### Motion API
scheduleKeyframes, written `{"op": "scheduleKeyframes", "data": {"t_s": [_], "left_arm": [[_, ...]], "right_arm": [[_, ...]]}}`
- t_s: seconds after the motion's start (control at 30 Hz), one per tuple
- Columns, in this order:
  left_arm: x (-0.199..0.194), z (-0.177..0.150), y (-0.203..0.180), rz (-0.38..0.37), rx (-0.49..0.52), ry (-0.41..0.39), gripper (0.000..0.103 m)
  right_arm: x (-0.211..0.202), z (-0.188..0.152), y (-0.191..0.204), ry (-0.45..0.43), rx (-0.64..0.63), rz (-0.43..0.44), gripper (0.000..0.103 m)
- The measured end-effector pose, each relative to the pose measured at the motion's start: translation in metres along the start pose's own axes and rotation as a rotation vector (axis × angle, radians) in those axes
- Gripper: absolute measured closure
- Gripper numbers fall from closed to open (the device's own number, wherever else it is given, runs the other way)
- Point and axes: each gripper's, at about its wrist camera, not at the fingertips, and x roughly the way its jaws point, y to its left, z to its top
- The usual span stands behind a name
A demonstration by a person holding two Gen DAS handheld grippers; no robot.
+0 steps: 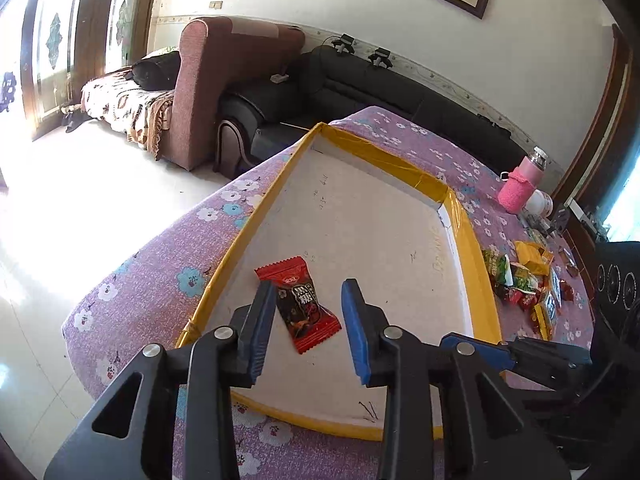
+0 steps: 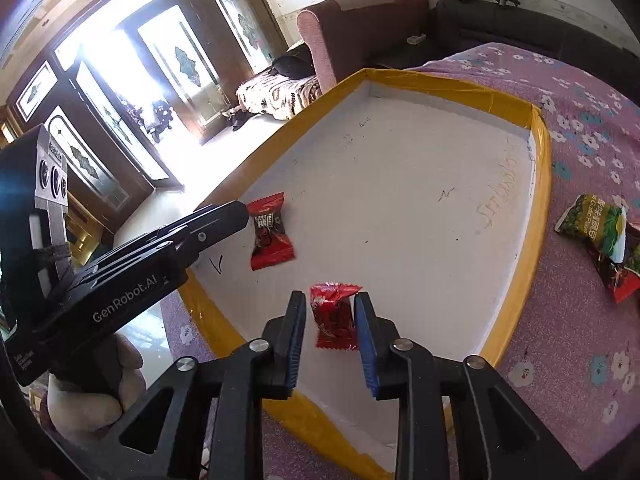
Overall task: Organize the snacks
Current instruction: 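Open the left gripper over the tray while the right gripper grasps and drops a red candy there, then grasp a cracker pack with the right gripper while the left gripper grasps a green snack pack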
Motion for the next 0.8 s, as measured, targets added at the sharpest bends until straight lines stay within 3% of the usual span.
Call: {"op": "scheduleKeyframes", "data": {"t_s": [0.1,0.23,0.37,0.57,0.67,0.8], "left_arm": [[-0.011,0.003,0.004,-0.018,-0.037,-0.011,0.068],[-0.026,0.006,-0.004,-0.054,-0.059,-0.034,0.065],[-0.036,0.006,-0.028,-0.092,-0.013,-0.048,0.054],[-0.032,-0.003,-0.072,-0.167,0.085,-0.014,0.052],[-0.029,-0.009,-0.088,-0.195,0.111,0.011,0.052],[-0.025,-0.013,-0.099,-0.207,0.134,0.037,0.052]], "right_arm": [[-0.022,0.0,0.0,-0.061,0.011,0.001,0.053],[-0.056,-0.005,-0.03,-0.128,0.088,0.0,0.044],[-0.092,-0.016,-0.095,-0.184,0.222,-0.059,0.042],[-0.147,-0.043,-0.214,-0.258,0.467,-0.253,0.04],[-0.15,-0.037,-0.24,-0.252,0.499,-0.267,0.04],[-0.128,-0.013,-0.238,-0.224,0.447,-0.287,0.041]]}}
